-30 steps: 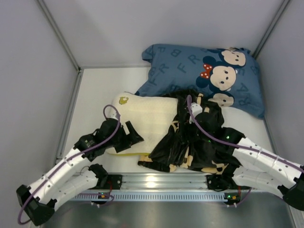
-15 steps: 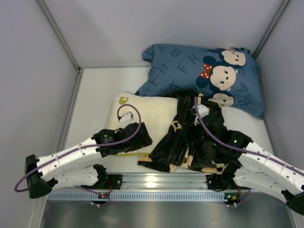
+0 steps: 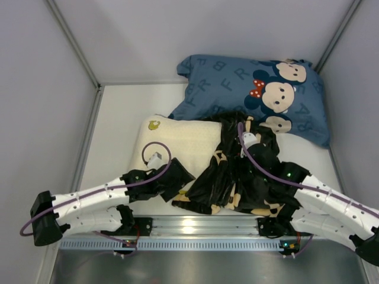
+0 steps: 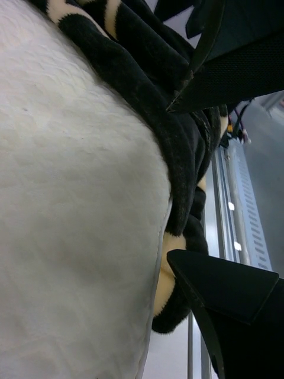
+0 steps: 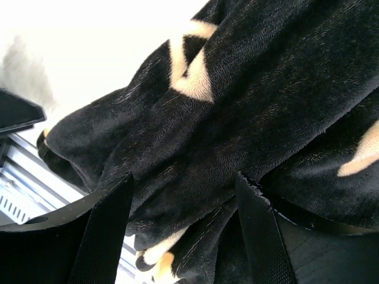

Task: Remove the pillowcase from the pillow

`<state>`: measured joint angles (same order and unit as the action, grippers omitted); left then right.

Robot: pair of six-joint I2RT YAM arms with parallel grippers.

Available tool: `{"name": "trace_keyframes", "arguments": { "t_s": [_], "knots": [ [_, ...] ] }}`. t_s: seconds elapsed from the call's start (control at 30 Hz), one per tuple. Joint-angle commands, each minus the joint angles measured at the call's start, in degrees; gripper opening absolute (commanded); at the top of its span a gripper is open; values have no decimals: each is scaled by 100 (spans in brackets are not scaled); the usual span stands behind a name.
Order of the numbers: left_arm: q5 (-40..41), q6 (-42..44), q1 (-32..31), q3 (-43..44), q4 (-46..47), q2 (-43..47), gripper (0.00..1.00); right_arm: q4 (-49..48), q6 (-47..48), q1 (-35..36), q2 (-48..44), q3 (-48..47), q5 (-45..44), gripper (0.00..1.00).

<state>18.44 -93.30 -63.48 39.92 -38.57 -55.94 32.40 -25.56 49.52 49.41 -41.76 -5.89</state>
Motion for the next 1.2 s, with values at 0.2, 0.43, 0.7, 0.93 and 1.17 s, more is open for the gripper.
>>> {"name": "trace_keyframes", "arguments": {
  "t_s": [0.2, 0.43, 0.7, 0.93, 1.17],
  "knots": [
    [257, -2218, -24, -1170, 1123, 777, 99, 73, -203, 84, -686, -105, 176, 66],
    [538, -2579, -24, -1733, 1114, 1454, 99, 100, -230, 102, -600, -96, 316, 66],
    [1258, -2720, -24, -2146, 1106, 1990, 84, 47, -397, 418, -310, 18, 343, 65],
    [1715, -2246, -24, -2138, 1123, 2316, 15, -295, -818, 1260, 77, 45, 106, 65],
    [1786, -1587, -15, -1848, 1123, 2369, 0, -287, -1065, 2132, 815, -87, -667, 65]
  ]
}}
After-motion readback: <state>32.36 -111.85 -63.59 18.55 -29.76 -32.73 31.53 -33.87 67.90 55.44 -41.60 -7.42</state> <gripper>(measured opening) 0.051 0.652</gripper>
